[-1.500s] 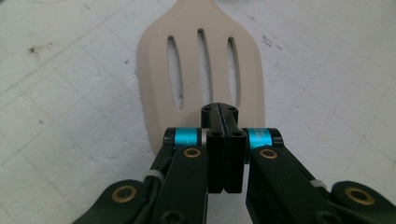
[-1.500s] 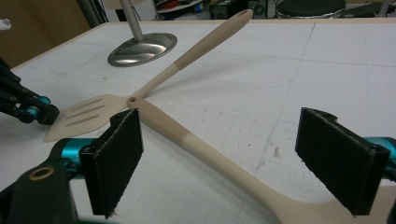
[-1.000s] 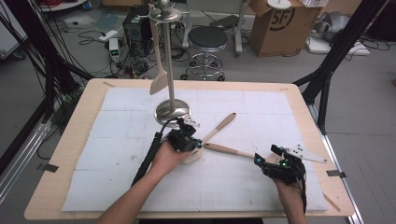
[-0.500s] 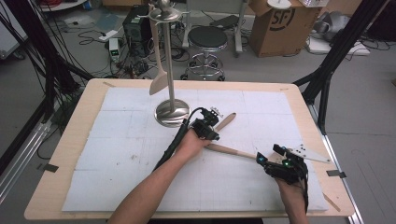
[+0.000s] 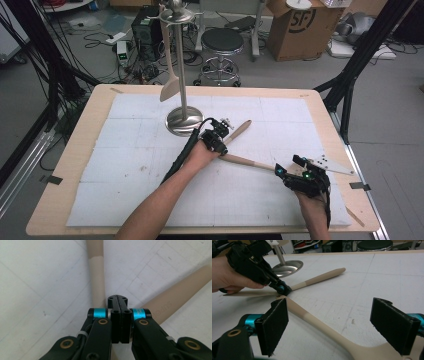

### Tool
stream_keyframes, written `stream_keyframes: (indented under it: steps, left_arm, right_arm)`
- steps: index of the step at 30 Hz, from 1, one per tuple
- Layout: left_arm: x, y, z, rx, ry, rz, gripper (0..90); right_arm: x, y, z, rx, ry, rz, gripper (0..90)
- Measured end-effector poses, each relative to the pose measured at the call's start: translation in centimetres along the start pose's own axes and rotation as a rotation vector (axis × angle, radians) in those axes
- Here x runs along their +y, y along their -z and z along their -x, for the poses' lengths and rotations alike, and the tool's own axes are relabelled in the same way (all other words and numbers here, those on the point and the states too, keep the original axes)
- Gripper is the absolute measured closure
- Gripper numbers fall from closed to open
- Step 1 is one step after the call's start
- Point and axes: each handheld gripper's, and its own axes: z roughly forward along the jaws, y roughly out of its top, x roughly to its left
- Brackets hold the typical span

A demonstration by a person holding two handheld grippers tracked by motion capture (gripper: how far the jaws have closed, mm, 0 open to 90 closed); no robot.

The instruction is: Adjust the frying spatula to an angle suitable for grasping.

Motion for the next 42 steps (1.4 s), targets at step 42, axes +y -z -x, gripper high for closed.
stream_keyframes:
  steps: [42]
  left_arm:
    - [-3.5, 2.4, -5.2, 0.070, 0.147, 0.174, 89.6]
  right_arm:
    - [-0.1, -0.8, -0.6, 0.005, 0.032, -0.038, 14.3]
